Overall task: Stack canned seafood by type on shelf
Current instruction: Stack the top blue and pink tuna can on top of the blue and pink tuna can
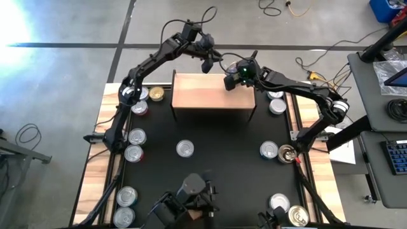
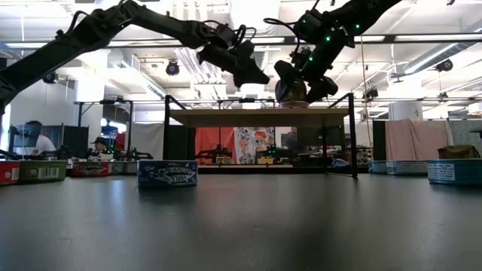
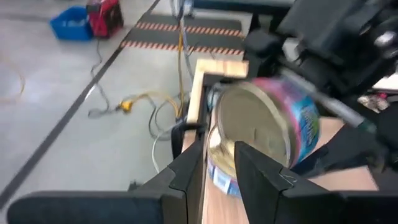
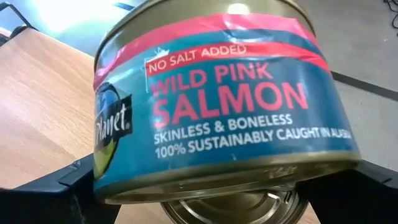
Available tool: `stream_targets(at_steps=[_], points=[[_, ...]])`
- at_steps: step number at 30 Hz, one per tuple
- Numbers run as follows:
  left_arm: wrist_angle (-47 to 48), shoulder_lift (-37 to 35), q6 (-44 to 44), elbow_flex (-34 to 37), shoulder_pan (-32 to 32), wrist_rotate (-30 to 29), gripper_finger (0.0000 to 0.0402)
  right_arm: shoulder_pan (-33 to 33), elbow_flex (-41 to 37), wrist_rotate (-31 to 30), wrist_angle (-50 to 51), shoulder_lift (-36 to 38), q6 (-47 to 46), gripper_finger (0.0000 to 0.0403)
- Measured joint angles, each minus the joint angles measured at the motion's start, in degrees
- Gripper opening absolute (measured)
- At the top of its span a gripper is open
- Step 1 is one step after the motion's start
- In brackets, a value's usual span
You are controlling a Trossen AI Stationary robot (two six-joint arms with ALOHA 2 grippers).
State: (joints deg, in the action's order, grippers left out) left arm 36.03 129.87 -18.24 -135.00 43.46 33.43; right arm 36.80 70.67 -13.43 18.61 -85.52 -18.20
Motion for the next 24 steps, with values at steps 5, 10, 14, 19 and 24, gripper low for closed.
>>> stream_targets(at_steps=[5, 10, 14, 19, 24], points=[[7.4, -1.2, -2.2, 0.0, 0.1, -0.5, 0.0085, 0.0, 0.0, 0.1, 0.1, 0.0, 1.4, 0.04], [10.4, -4.3, -4.8, 0.9, -1.2, 2.6, 0.008, 0.0, 0.0, 0.2, 0.1, 0.1, 1.7, 0.04], [8.2, -6.6, -2.2, 0.9, -2.4, 4.0, 0.0078, 0.0, 0.0, 0.8, 0.1, 0.1, 1.3, 0.04], [8.7, -6.7, 0.4, 1.0, -3.2, 4.5, 0.0099, 0.0, 0.0, 2.8, 0.0, 0.2, 1.3, 0.04], [8.2, -6.5, 11.7, 1.0, -4.4, 5.2, 0.0173, 0.0, 0.0, 2.9, -0.1, 0.2, 1.9, 0.04]])
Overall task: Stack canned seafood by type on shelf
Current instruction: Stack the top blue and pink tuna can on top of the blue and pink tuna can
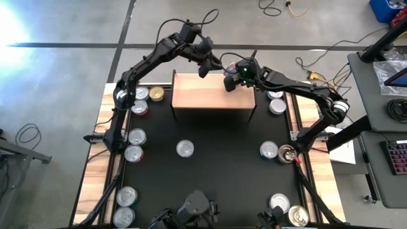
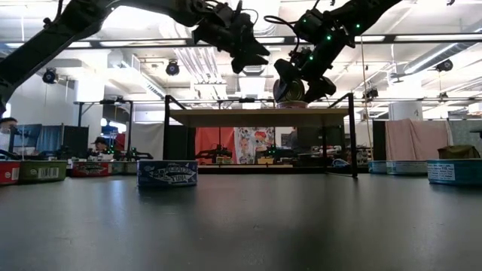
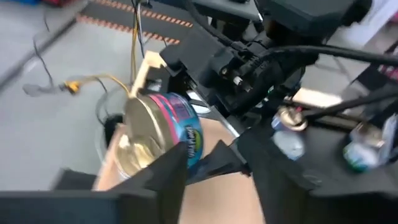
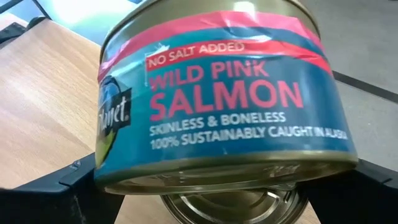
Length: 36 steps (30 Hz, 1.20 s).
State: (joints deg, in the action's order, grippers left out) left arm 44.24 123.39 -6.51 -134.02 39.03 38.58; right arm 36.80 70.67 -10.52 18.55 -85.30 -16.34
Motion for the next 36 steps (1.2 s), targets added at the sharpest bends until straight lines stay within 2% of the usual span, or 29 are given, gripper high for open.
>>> stream_targets(at_steps=[5, 9, 12, 19, 27, 33, 36], points=[[-2.6, 0.2, 2.9, 0.0, -1.8, -3.5, 0.0273, 0.0, 0.0, 0.0, 0.0, 0.0, 0.5, 0.04], [-5.6, 0.1, 0.0, 0.3, -3.3, -13.1, 0.0345, 0.0, 0.0, 0.0, 0.0, 0.0, 0.4, 0.04], [-8.7, 0.2, -2.7, 0.5, -4.0, -16.9, 0.0376, 0.0, 0.0, 0.1, 0.0, 0.0, 0.4, 0.04], [-12.7, 0.2, -1.2, 1.4, -4.0, -17.1, 0.0385, 0.0, 0.0, 0.0, 0.0, 0.0, 0.3, 0.04], [-21.4, 0.2, 0.0, 8.8, -4.7, -17.0, 0.0385, 0.0, 0.0, 0.1, 0.0, 0.0, 0.3, 0.04], [-21.8, 0.2, 0.7, 9.5, -4.7, -16.0, 0.0385, 0.0, 0.0, 0.1, 0.3, 0.0, 0.5, 0.04], [-21.7, 0.2, 1.2, 9.9, -4.7, -17.7, 0.0385, 0.0, 0.0, -0.5, 0.9, 0.0, 0.1, 0.04]])
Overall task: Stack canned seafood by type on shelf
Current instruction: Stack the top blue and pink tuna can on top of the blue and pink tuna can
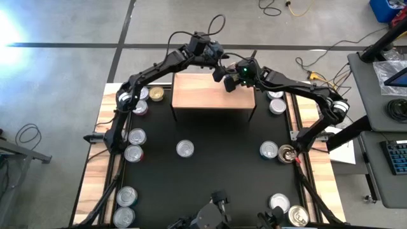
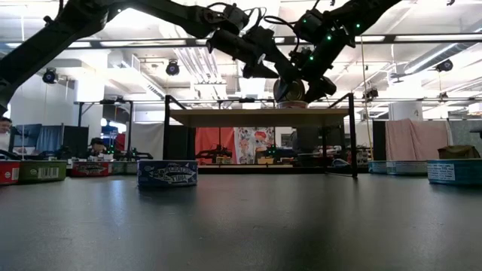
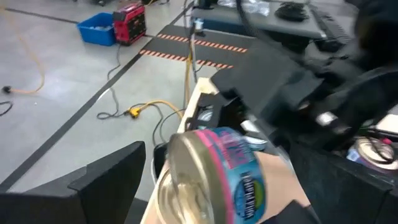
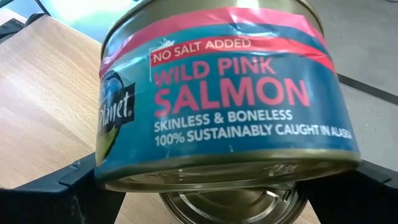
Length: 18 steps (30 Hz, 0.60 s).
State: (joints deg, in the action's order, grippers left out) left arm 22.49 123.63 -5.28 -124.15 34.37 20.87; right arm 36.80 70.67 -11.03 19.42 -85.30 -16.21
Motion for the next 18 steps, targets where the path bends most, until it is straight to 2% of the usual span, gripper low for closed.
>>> stream_targets(at_steps=[5, 10, 18], points=[[-1.9, 0.0, 0.2, 0.6, 0.0, -1.8, 0.0385, 0.0, 0.0, -1.9, 0.8, 0.0, -0.5, 0.04], [-3.0, 0.0, -1.5, 1.3, 0.0, 1.1, 0.0384, -0.2, 0.7, -2.0, 1.7, 0.0, 1.9, 0.04], [-4.0, 0.0, -2.2, 1.8, 0.0, 0.9, 0.0384, -0.2, 2.1, -2.5, 1.6, -0.1, 8.7, 0.04]])
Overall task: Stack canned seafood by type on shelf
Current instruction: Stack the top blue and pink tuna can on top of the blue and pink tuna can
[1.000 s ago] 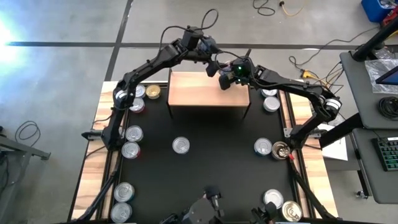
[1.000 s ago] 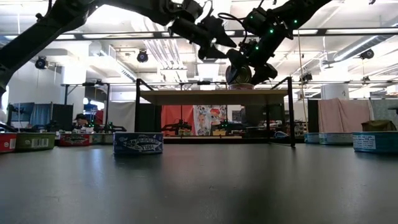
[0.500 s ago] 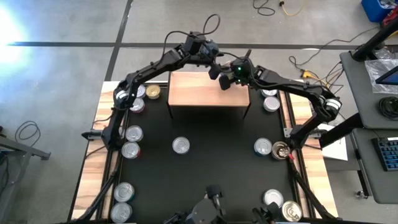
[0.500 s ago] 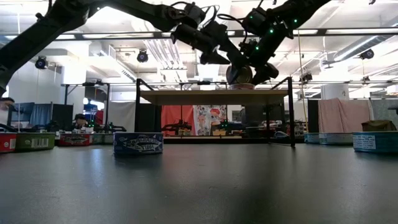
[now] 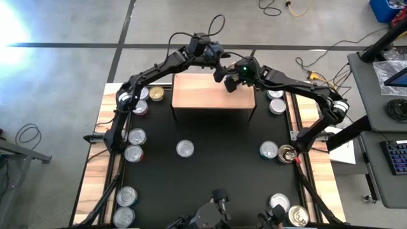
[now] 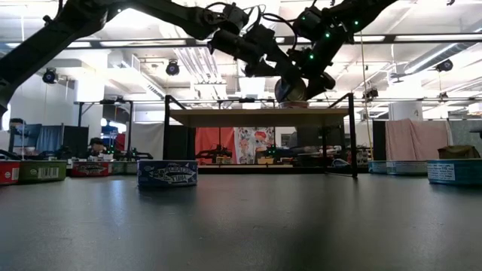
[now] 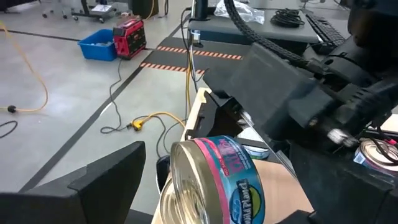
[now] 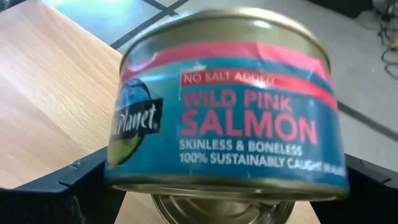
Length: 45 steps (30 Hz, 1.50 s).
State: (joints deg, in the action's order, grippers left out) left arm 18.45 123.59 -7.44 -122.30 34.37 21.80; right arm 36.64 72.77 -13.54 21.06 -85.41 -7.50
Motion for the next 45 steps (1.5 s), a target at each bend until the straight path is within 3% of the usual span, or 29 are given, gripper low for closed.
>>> stream_targets(at_steps=[4, 11, 16, 19, 30, 36, 45], points=[[-0.3, 0.0, -1.9, 2.9, 0.0, -2.1, 0.0384, 0.0, 0.0, 0.0, 0.6, 0.0, 0.7, 0.04], [-7.5, 0.0, -1.8, 5.9, 0.2, -0.4, 0.0384, 0.0, 0.0, 2.5, 4.6, 0.1, -0.1, 0.04], [-8.9, 0.0, -7.2, 8.6, 0.2, 2.5, 0.0384, 0.0, 0.0, 3.4, 4.2, 0.2, 0.7, 0.04], [-10.5, 0.0, -7.9, 10.7, 0.2, 0.7, 0.0384, 0.0, 0.0, 3.6, 4.0, 0.2, 1.1, 0.04], [-20.0, 0.0, -2.0, 17.5, 0.3, -2.9, 0.0379, 0.0, 0.1, 5.3, 4.6, 0.7, 1.0, 0.04], [-20.3, 0.0, -2.0, 18.0, 0.2, -3.9, 0.0331, 0.0, 0.1, 6.4, 5.7, 2.5, 1.0, 0.04], [-20.1, 0.0, -2.8, 18.0, -0.1, -6.7, 0.021, 0.0, 0.1, 6.5, 10.0, 7.1, -0.9, 0.04]])
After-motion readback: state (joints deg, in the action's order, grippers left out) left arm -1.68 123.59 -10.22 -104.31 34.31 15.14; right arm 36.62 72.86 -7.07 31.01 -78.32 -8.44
